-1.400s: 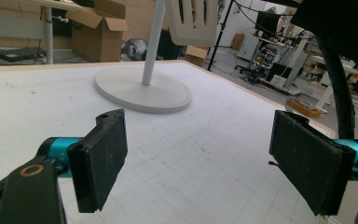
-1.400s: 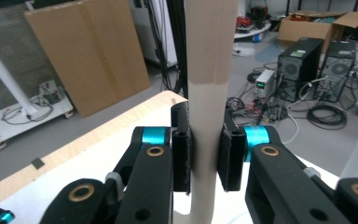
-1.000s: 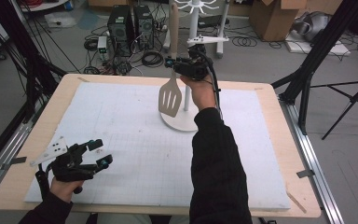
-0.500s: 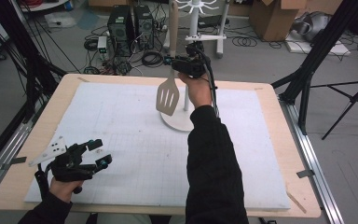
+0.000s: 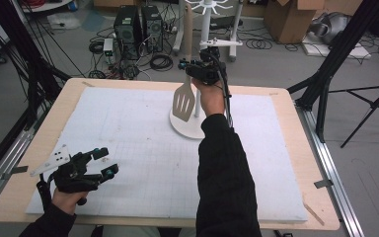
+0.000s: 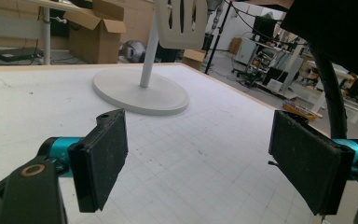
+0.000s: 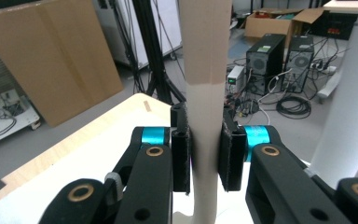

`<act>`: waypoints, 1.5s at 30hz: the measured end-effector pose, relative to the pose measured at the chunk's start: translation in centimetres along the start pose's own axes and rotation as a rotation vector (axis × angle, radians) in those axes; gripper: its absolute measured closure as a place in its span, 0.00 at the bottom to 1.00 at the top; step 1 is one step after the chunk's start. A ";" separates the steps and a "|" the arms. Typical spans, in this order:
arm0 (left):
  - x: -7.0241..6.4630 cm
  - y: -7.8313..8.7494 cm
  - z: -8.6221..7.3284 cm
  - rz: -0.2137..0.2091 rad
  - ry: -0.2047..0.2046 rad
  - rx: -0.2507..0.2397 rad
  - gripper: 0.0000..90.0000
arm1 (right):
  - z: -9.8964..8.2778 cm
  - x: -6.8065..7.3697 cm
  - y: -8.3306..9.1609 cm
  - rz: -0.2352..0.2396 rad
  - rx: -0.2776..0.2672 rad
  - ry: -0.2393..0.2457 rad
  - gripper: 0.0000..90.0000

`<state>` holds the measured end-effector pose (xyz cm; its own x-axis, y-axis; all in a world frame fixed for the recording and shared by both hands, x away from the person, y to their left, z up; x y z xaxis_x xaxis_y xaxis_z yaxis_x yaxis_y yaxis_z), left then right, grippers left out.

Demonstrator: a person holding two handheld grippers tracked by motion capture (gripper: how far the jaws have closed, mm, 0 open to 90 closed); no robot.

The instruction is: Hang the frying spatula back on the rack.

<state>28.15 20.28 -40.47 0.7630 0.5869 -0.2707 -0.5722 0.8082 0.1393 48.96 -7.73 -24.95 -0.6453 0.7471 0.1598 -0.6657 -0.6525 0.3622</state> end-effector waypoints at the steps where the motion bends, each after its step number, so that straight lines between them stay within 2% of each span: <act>1: 0.0 0.0 0.0 -0.002 0.000 -0.001 0.22 | 0.0 0.0 0.1 0.003 -0.011 -0.015 0.87; 3: 0.0 0.0 0.0 0.000 -0.001 0.000 0.22 | 0.0 0.1 0.2 0.031 -0.032 -0.034 0.88; 7: -0.1 -0.1 0.0 -0.001 -0.002 0.002 0.22 | -0.3 -0.3 0.1 -0.005 -0.016 -0.038 0.87; 12: -0.1 -0.1 0.0 0.000 -0.003 0.002 0.22 | -0.7 -0.7 0.4 -0.005 -0.027 -0.045 0.85; 16: -0.1 -0.1 -0.1 0.004 -0.013 0.009 0.22 | -0.7 -0.9 1.0 -0.013 -0.050 -0.051 0.63; 19: -0.1 0.0 -0.1 0.000 -0.017 0.006 0.22 | -1.4 -0.8 1.9 -0.052 -0.051 0.006 0.53; 21: -0.1 0.1 0.0 0.001 -0.018 -0.007 0.22 | -2.4 -0.7 2.6 -0.100 -0.024 0.052 0.43; 22: 0.0 0.1 0.0 0.007 -0.019 -0.010 0.21 | -3.0 -0.7 3.1 -0.120 -0.008 0.081 0.41; 25: 0.2 0.2 0.0 0.032 -0.029 -0.013 0.20 | -5.0 -0.6 4.8 -0.139 0.017 0.163 0.34; 26: 0.4 0.2 0.0 0.048 -0.030 -0.016 0.19 | -5.8 -0.5 5.4 -0.139 0.034 0.170 0.32; 31: 0.6 -0.1 -0.2 0.068 -0.063 0.004 0.18 | -10.9 0.1 9.0 -0.069 0.056 0.235 0.17; 35: 0.6 -0.7 -0.5 0.073 -0.114 0.013 0.18 | -16.2 0.4 12.1 -0.003 0.068 0.288 0.17; 36: 0.6 -0.8 -0.5 0.079 -0.132 0.010 0.18 | -17.7 0.3 12.8 -0.008 0.073 0.299 0.17; 38: 0.7 -1.1 -0.7 0.089 -0.148 0.011 0.18 | -20.4 0.1 14.3 -0.009 0.073 0.287 0.17; 41: 1.0 -1.4 -1.0 0.095 -0.119 0.027 0.18 | -23.9 -0.9 16.3 -0.047 0.054 0.234 0.17; 42: 1.0 -1.4 -1.0 0.096 -0.102 0.030 0.18 | -24.4 -1.2 16.7 -0.058 0.054 0.230 0.17; 45: 1.0 -1.3 -0.8 0.098 -0.096 0.015 0.19 | -25.4 -2.4 17.9 -0.094 0.061 0.187 0.17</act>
<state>29.44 19.76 -41.70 0.7293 0.6646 -0.1627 -0.6417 0.7468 0.1747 29.07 -24.43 -42.15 -0.6438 0.7636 -0.0486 -0.7059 -0.5682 0.4230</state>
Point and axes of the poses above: each handheld gripper's, and its own axes: y roughly backward along the jaws, z roughly out of its top, x roughly to its left, the point moved 6 cm from there along -y, roughly forward along the jaws, and after that the axes turned 3 degrees about x, right-handed, at the moved point
